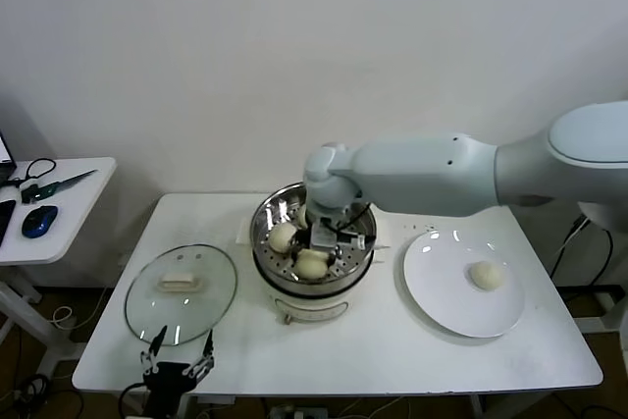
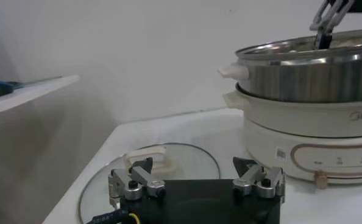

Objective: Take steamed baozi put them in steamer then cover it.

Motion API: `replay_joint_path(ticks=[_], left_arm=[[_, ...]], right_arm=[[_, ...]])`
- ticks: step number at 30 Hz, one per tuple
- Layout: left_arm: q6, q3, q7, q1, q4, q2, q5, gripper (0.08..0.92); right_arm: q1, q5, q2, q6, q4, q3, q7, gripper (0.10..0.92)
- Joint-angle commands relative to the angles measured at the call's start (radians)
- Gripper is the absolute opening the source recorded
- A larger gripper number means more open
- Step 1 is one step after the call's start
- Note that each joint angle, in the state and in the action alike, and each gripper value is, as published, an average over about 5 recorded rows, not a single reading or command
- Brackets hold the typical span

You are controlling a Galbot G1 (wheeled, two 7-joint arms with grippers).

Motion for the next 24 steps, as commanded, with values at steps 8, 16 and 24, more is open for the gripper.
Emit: replay_joint_path(ticks=[8, 16, 24], left_arm=[[0.0, 0.002, 0.0, 0.0, -0.001, 0.0, -0.001, 0.823], [0.001, 0.001, 0.0, 0.0, -0.003, 0.0, -0.001, 0.823], [0.003, 0.007, 0.002, -0.001, -0.004, 0.003, 0.0, 0.823]], right_arm=[[-0.013, 0.031, 0.021, 0.015, -0.034, 0.005, -0.044, 0.776], [0.134, 0.176, -0.063, 0.05, -0.099, 0.031, -0.119, 0.822], [0.366, 0.454, -0.297, -0.055, -0.204, -0.14, -0.236, 0.823]])
